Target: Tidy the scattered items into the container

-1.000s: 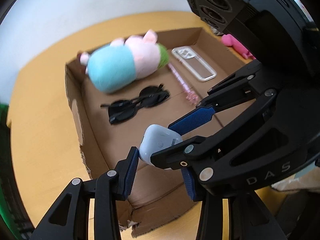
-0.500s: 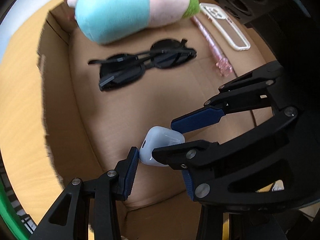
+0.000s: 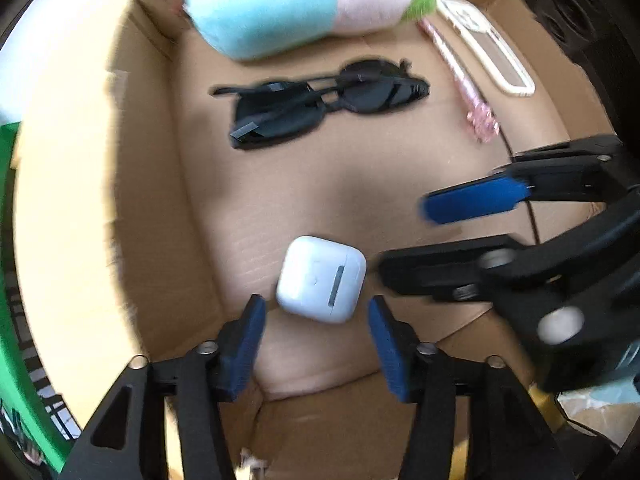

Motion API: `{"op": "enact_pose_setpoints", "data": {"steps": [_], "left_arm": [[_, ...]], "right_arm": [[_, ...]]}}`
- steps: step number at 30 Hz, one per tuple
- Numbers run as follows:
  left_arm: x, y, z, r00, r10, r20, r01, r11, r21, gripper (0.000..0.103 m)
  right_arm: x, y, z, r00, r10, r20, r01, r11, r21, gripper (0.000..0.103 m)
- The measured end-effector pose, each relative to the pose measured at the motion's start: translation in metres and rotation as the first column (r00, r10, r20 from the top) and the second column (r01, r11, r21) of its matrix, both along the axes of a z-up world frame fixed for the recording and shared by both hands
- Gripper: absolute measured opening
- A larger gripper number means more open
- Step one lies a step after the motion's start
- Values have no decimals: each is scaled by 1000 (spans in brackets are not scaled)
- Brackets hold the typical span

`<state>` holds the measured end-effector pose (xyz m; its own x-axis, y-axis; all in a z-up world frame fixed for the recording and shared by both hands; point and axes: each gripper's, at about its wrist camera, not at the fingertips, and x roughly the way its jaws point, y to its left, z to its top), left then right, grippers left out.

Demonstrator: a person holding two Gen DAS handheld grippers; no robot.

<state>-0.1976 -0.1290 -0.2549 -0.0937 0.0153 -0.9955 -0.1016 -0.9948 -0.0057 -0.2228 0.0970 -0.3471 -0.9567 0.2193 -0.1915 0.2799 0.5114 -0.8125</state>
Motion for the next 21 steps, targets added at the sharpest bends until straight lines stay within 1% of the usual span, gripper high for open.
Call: {"op": "enact_pose_setpoints", "data": {"steps": [2,4,6,7,10,13,15,16,18,19,21], "left_arm": [[12,-3,19,997,54,-53,-55,998,-29,78],[25,-7,40,987,114,-109,-119,992,-35,80],[42,-11,67,966,192,-173,-198,980,-18,85],[50,-13,78,955,222,-199,-228,974,-4,87],[69,-19,113,905,328,-272,-328,944,48,92],[86,-17,146,850,391,-353,-393,917,68,95],[100,-9,173,814,400,-421,-421,906,46,98],[105,-1,183,801,394,-452,-428,903,29,99],[114,18,200,776,374,-508,-433,901,2,103],[121,27,209,763,368,-531,-438,899,-7,103],[125,41,216,748,376,-547,-450,893,-2,103]], "right_arm": [[22,3,8,998,63,-19,-63,998,3,59],[45,9,16,992,123,-38,-123,992,-14,61],[74,21,24,983,184,-15,-184,983,-23,61],[88,27,28,975,220,-6,-220,975,-20,61],[132,50,41,929,369,-5,-369,929,17,61],[167,76,50,861,509,-4,-506,858,89,61],[181,87,50,827,562,24,-559,818,132,61],[188,94,53,804,592,48,-591,790,160,61],[202,108,60,770,633,73,-634,749,191,61],[209,113,63,759,646,80,-648,736,196,61],[221,123,71,735,670,101,-675,712,194,61]]}}
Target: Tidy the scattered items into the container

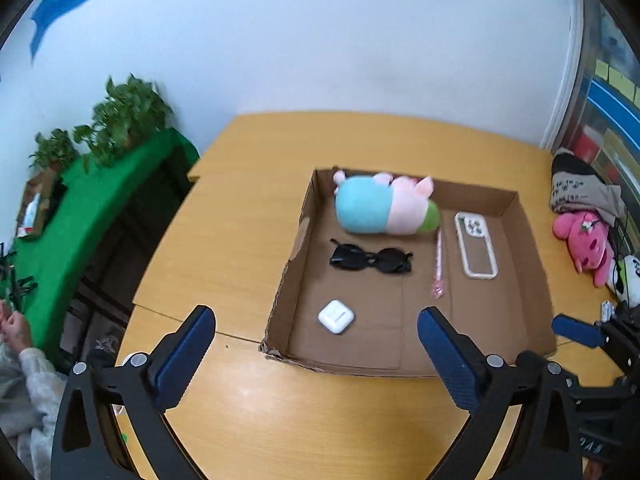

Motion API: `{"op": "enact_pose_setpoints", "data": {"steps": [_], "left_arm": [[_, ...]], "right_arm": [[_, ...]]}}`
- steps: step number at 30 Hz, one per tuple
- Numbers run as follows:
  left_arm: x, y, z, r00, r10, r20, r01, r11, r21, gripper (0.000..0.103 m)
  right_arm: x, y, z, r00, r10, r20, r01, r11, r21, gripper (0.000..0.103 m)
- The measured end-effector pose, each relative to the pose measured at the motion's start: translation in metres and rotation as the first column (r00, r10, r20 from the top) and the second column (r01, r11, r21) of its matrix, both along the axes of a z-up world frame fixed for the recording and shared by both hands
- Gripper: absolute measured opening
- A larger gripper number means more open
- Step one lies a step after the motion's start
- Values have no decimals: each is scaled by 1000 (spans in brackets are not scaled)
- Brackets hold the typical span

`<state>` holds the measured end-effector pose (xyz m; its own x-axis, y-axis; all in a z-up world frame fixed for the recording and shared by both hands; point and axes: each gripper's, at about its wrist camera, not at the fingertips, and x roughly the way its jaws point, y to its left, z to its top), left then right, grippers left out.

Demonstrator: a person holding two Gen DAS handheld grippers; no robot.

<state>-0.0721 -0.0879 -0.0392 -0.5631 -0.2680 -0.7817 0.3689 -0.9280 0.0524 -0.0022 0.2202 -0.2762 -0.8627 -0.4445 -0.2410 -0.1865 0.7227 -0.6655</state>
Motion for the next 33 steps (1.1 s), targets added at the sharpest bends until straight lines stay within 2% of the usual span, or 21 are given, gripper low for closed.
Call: {"op": "enact_pose_setpoints", "data": {"steps": [4,10,16,19,27,33], "left_arm": [[8,20,9,1000,4,2,-4,999,44,103],[23,43,29,998,-54,-36,54,998,7,103],[44,37,47,993,-93,-79,92,996,-14,103],[53,27,47,992,-88,-94,90,996,9,103],[71,17,37,988,-117,-105,121,992,36,103],[74,19,37,983,-149,-109,154,987,36,103]], "right_arm": [[20,15,18,999,38,14,-39,999,16,61],[39,40,34,994,102,23,-103,994,31,61],[43,61,29,984,174,29,-175,984,36,61],[41,77,24,976,216,8,-216,975,61,61],[31,99,21,962,272,-24,-271,962,26,61],[32,105,17,951,309,-8,-309,950,38,61]]}}
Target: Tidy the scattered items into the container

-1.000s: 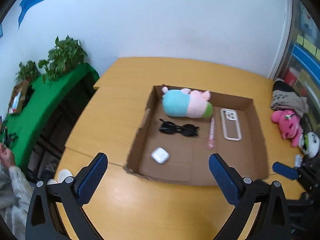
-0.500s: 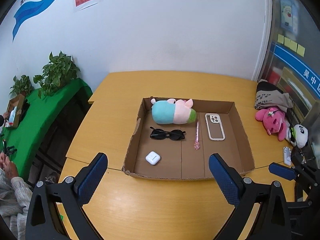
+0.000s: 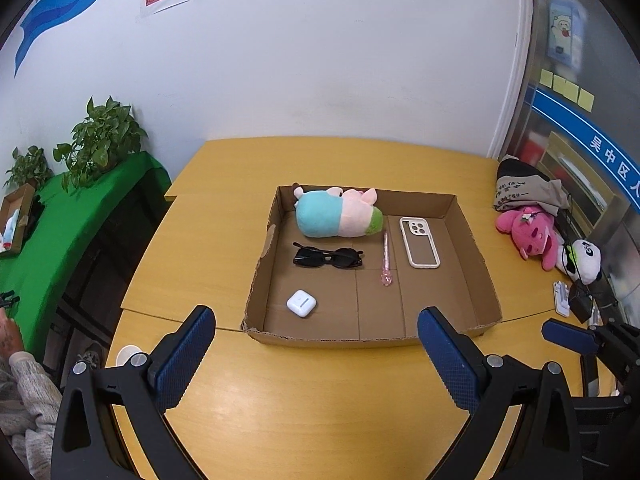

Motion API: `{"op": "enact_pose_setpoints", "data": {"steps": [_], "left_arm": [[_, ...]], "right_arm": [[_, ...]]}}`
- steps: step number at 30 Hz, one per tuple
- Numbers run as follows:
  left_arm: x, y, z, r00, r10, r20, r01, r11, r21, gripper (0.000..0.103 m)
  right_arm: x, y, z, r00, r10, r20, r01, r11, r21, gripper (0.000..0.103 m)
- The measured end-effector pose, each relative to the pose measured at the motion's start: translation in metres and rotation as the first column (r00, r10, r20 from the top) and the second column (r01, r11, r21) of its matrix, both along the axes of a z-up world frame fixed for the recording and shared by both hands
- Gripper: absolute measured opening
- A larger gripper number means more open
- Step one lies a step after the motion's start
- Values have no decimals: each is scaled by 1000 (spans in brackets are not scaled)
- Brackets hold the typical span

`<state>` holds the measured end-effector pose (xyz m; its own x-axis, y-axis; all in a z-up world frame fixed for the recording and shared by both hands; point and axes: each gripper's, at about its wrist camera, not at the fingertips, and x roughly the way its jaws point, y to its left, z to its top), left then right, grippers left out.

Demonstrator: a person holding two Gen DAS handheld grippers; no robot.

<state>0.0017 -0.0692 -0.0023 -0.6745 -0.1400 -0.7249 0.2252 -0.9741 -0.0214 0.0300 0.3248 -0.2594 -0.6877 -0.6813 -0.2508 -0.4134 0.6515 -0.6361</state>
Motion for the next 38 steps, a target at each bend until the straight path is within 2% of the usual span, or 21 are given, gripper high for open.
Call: {"op": "enact_pose_setpoints", "data": {"steps": [11,15,19,23,26,29,35,38], "left_arm": [[-19,4,7,1000,6,-18,-6,1000,6,103],[-27,7,7,1000,1,-29,0,1000,28,103],[-34,10,7,999,0,-39,1,1000,13,103],[-41,8,6,1000,12,-13,-12,1000,-1,103],[-47,2,1,1000,4,21,-5,999,32,103],[-49,3,-1,1000,1,19,-1,1000,9,103],[-54,-1,-8,999,-27,38,23,995,100,103],[-56,-3,-8,999,-27,41,23,994,105,103]], "right_arm": [[15,-19,-4,999,42,16,-42,998,44,61],[19,-32,0,999,51,19,-51,998,35,61],[22,-45,4,999,44,28,-45,999,16,61],[23,-53,3,998,51,30,-52,999,15,61],[22,-58,1,998,47,31,-47,999,14,61],[21,-60,-1,998,48,29,-49,999,16,61],[19,-61,-4,998,50,26,-50,999,8,61],[19,-61,-7,998,55,26,-55,998,5,61]]}}
